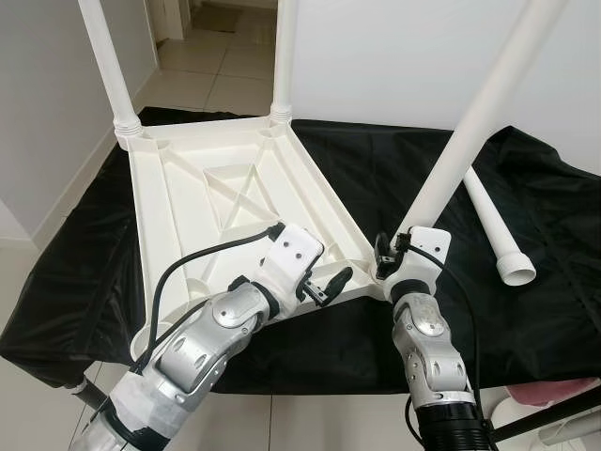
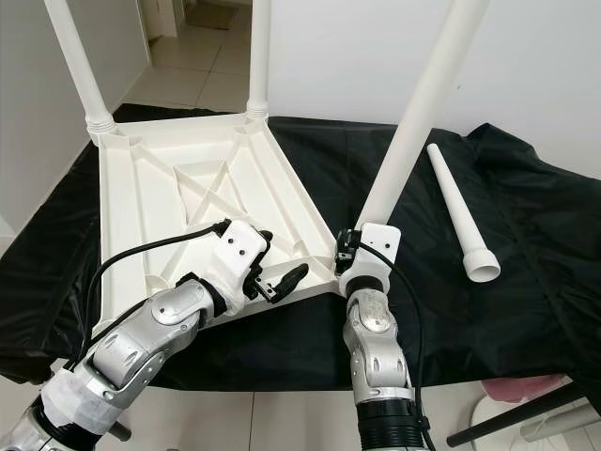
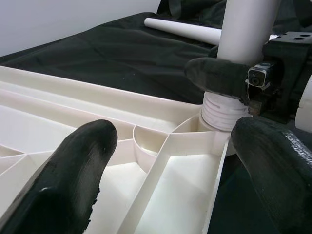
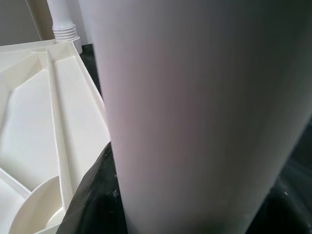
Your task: Building children table
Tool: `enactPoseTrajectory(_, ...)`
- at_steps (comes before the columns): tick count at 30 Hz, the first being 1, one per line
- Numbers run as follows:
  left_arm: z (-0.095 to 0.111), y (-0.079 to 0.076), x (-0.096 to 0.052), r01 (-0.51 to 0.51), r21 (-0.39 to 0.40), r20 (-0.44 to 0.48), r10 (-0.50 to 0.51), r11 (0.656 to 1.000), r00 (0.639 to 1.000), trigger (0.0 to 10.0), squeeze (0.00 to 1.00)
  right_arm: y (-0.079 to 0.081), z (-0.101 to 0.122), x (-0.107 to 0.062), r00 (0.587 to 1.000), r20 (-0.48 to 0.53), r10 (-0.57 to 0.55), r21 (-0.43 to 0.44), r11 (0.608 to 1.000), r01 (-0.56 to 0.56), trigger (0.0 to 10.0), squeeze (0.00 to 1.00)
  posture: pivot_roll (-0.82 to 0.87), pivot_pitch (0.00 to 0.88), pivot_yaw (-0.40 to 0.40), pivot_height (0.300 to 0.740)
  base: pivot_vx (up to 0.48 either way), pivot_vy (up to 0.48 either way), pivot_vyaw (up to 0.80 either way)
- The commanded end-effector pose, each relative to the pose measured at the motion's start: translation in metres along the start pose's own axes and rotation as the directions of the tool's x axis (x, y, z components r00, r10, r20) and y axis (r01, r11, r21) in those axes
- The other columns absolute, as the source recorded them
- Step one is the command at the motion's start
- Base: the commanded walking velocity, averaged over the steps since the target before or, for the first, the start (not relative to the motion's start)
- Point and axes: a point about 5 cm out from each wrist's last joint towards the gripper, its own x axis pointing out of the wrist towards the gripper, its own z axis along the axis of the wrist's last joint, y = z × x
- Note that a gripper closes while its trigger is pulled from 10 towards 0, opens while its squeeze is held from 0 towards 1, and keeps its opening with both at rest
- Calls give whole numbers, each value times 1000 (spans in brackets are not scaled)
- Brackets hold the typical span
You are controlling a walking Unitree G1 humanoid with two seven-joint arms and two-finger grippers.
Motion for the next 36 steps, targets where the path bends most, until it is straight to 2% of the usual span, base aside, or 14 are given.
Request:
enactPoseTrajectory(1, 0, -6, 0, 123, 6, 5, -123, 992, 992, 10000, 0, 5, -8, -7, 1000, -31, 2, 78, 997, 1, 10000, 0, -11, 0, -63, 740, 0, 0, 0)
enactPoseTrajectory(2, 0, -6, 0, 122, 5, 9, -122, 993, 993, 10000, 0, 7, -6, -8, 1000, -23, 8, 85, 996, -6, 10000, 733, -9, 0, -63, 740, 0, 0, 0)
enactPoseTrajectory(3, 1, -5, 0, 118, 4, 11, -118, 993, 993, 10000, 0, 7, -5, -8, 1000, -17, 7, 84, 996, -6, 10000, 1000, -6, 0, -63, 740, 0, 0, 0)
enactPoseTrajectory(12, 0, -1, -5, 136, -5, 5, -136, 991, 991, 10000, 0, 2, 4, -6, 996, 40, 80, 50, 995, -82, 10000, 1000, -4, 0, -55, 740, 0, 0, 0)
enactPoseTrajectory(13, 1, 0, -5, 138, 0, 9, -138, 990, 990, 10000, 0, -1, 4, -6, 992, 39, 119, 41, 992, -120, 10000, 357, -7, 0, -54, 740, 0, 0, 0)
enactPoseTrajectory(14, 1, 0, -5, 140, 3, 14, -140, 990, 990, 10000, 0, -2, 3, -6, 983, 35, 178, 50, 982, -180, 10000, 0, -10, 0, -55, 740, 0, 0, 0)
enactPoseTrajectory(15, 1, 0, -5, 140, 3, 14, -140, 990, 990, 10000, 0, -2, 3, -6, 983, 35, 178, 50, 982, -180, 10000, 0, -10, 0, -55, 740, 0, 0, 0)
enactPoseTrajectory(18, 4, 2, -2, 132, -19, 36, -132, 991, 991, 10000, 0, -6, 5, -6, 955, 52, 293, 39, 955, -295, 10000, 0, -14, 0, -55, 740, 0, 0, 0)
enactPoseTrajectory(21, 5, 1, -2, 135, -19, 44, -134, 991, 990, 10000, 0, -11, 7, -2, 919, 53, 390, -37, 921, -388, 10000, 0, -21, 0, -50, 740, 0, 0, 0)
enactPoseTrajectory(24, 4, 0, -1, 136, -22, 42, -135, 990, 990, 10000, 0, -15, 7, 0, 904, 46, 426, -74, 904, -422, 10000, 0, -20, 0, -50, 740, 0, 0, 0)
enactPoseTrajectory(26, 4, 0, -1, 138, -21, 42, -137, 990, 990, 10000, 0, -16, 6, 1, 894, 35, 446, -61, 894, -444, 10000, 0, -20, 0, -49, 740, 0, 0, 0)
enactPoseTrajectory(32, 4, -1, -2, 143, -22, 40, -142, 990, 989, 10000, 0, -30, 4, 14, 829, -28, 559, -124, 821, -558, 10000, 0, -12, 0, -49, 740, 0, 0, 0)
enactPoseTrajectory(36, 4, 0, -2, 142, -22, 39, -141, 990, 989, 10000, 0, -32, 3, 16, 823, -37, 567, -147, 812, -566, 10000, 0, -12, 0, -49, 740, 0, 0, 0)
